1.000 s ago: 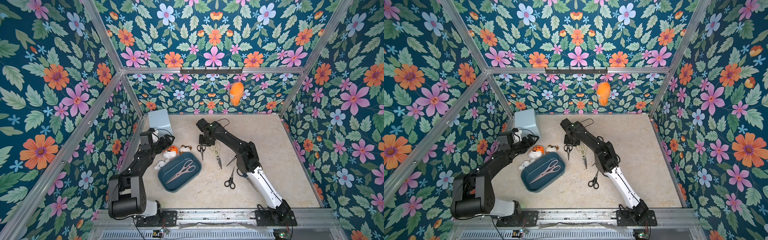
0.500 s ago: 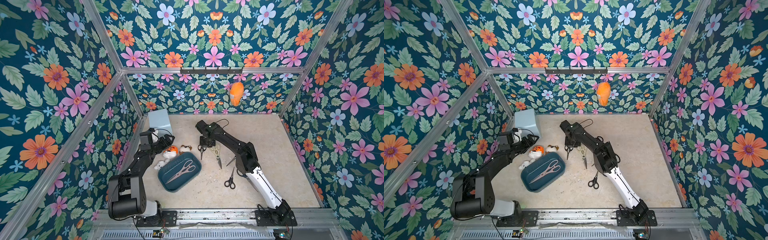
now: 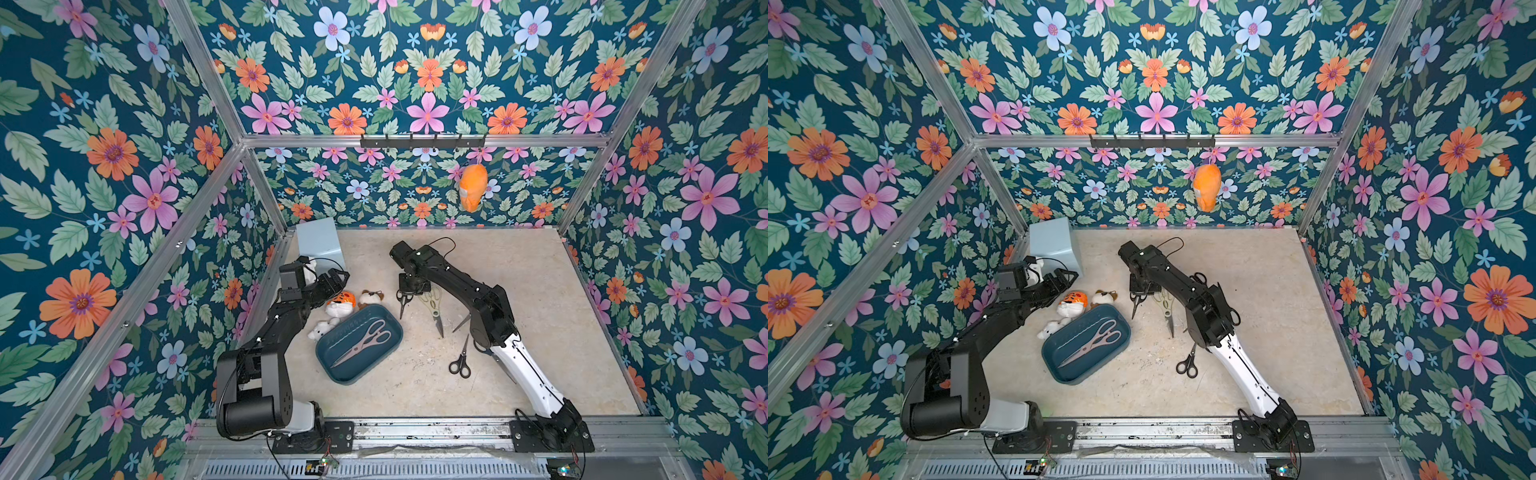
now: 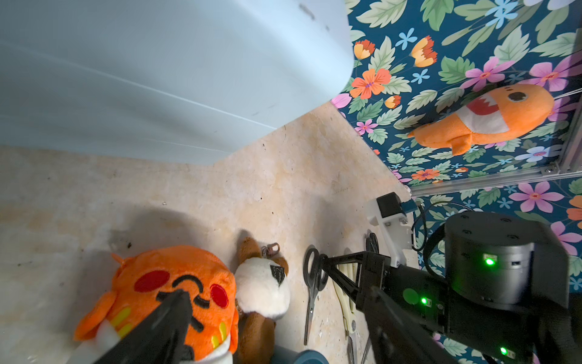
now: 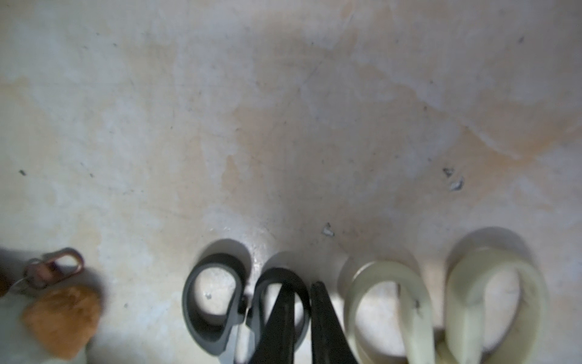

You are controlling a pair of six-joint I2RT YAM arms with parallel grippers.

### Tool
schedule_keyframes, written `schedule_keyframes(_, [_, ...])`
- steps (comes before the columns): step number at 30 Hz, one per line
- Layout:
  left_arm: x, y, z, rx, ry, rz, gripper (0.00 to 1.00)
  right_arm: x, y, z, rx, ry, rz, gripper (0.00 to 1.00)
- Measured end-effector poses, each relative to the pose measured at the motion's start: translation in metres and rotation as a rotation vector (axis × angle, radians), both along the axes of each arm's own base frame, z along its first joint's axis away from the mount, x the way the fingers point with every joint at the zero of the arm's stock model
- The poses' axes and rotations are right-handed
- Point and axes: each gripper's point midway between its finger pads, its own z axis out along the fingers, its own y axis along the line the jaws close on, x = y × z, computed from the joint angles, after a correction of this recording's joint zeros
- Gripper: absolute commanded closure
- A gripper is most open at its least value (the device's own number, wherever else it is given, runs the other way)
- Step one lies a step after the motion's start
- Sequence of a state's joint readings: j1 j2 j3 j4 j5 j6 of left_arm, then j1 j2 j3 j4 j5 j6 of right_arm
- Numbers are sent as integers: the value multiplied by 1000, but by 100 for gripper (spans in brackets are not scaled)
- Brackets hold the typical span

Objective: Put the scissors into the storage box
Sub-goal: Pick up the scissors from the center of the board.

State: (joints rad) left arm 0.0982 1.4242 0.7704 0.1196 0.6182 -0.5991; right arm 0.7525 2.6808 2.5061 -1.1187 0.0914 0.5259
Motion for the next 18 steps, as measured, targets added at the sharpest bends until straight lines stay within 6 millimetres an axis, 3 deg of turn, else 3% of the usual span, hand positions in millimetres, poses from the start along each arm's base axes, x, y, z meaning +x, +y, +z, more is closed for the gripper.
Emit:
schedule_keyframes(7, [0, 0, -2, -1, 5, 0, 9, -1, 1, -1, -2, 9, 1, 100])
schedule_keyframes(14, [0, 0, -4, -1, 10, 0, 9, 1, 0, 1, 1, 12, 8, 100])
schedule_keyframes(18, [0, 0, -4, -1, 12, 0, 9, 4, 0, 13, 15, -5, 23, 100])
